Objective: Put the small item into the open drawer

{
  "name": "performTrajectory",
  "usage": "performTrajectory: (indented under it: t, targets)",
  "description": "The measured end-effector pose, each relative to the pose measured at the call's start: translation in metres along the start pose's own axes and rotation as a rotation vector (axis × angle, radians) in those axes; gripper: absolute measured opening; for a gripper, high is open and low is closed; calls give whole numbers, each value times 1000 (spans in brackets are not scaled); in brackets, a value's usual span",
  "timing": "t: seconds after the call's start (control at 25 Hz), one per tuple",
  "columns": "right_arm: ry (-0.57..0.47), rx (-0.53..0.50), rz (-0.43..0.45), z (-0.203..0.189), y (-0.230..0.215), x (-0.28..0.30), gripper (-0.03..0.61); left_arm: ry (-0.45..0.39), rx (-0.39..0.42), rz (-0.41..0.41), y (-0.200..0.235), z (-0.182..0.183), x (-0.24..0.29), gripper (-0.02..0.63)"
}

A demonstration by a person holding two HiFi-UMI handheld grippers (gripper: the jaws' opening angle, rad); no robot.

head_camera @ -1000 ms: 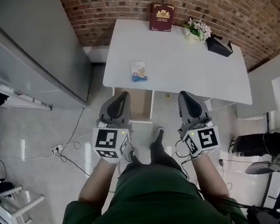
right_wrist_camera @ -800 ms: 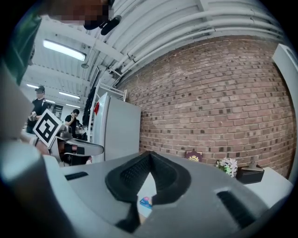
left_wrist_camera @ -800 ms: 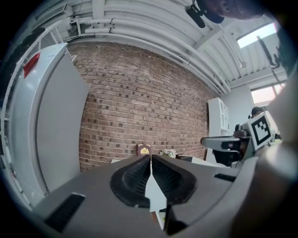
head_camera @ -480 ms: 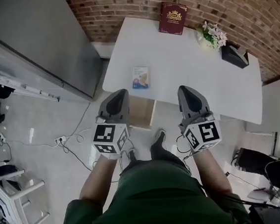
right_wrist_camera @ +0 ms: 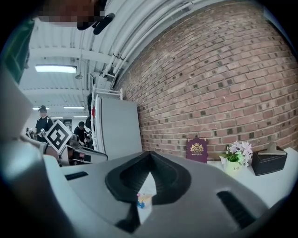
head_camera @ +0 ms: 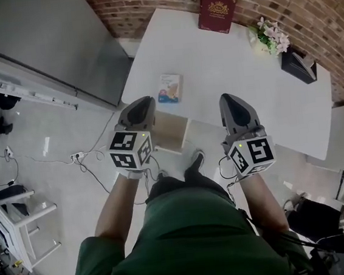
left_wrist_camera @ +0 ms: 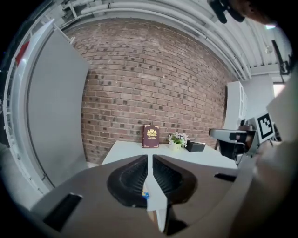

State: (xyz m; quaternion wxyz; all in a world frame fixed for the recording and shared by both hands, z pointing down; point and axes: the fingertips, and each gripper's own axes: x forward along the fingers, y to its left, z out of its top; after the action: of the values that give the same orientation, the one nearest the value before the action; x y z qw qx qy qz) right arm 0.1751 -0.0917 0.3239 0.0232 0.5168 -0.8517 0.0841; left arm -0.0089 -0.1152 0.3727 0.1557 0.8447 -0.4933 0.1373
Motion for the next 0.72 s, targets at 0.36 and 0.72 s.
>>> performTrajectory:
  t: [0.36, 0.72]
  targets:
    - [17, 54, -27, -13, -20, 5, 4, 187, -87, -51, 24, -34, 47, 122]
    - [37, 105, -162, -26, -46, -5, 4, 435, -163, -133, 49, -106, 110, 160]
